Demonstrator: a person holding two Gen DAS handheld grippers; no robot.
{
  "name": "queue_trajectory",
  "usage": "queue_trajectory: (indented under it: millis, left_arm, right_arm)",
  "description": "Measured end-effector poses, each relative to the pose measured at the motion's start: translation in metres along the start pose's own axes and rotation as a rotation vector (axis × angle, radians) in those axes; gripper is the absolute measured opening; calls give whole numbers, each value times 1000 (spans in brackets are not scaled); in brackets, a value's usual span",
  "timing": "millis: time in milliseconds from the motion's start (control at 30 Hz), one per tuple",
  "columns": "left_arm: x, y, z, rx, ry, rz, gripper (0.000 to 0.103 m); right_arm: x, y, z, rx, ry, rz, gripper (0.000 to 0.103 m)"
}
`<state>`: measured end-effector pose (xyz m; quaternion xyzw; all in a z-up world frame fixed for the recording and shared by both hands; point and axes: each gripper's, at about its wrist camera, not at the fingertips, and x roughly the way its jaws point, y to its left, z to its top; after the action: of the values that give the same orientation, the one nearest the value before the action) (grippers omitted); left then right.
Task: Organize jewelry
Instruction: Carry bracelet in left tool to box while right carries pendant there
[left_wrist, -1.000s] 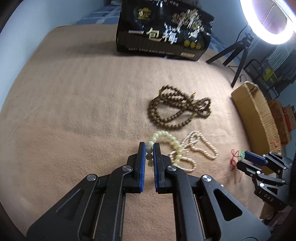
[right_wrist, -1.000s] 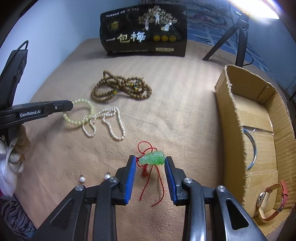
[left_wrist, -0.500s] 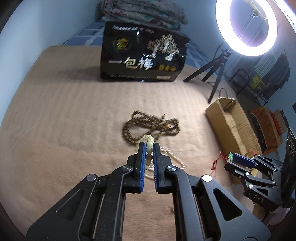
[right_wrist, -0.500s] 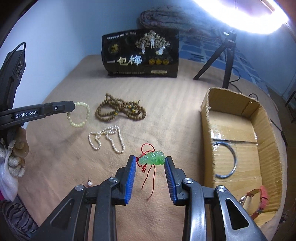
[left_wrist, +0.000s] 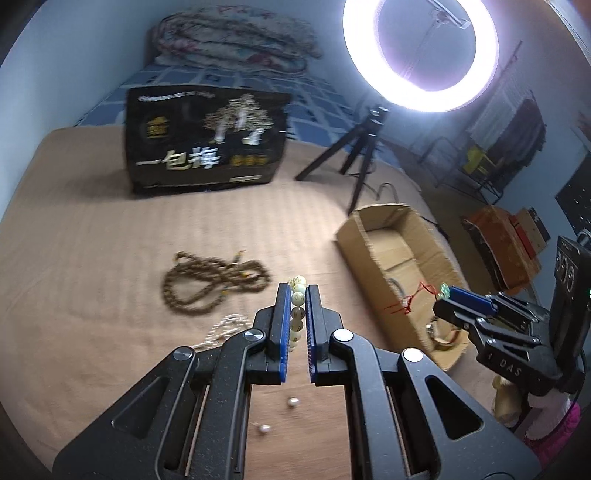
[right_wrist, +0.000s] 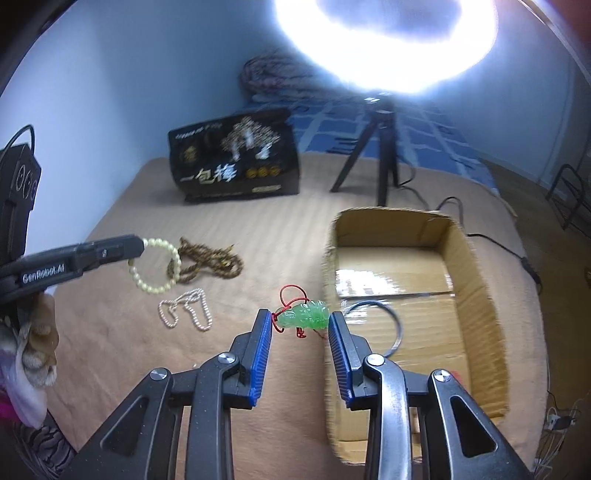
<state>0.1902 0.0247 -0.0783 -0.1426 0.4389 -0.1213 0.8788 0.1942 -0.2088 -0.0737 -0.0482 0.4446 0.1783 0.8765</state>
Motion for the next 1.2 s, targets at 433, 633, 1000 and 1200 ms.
queue_trajectory:
  millis: [433,633,1000,1200]
  left_arm:
    - [26,-78,16,77,-4,-96,6]
    - [50,-108,21,102,16,-123,6]
    - [93,-130,24,105,61,-114,6]
    - [109,-135,18,115,92,-94,6]
  right_arm:
    - [-23,-62,1,110,-48,-76,32]
    - [-20,-89,-4,165,-36,-109,32]
    - [-7,-115,-9,216,-1,-133,32]
    - [1,-122,-14,230,25,-140,32]
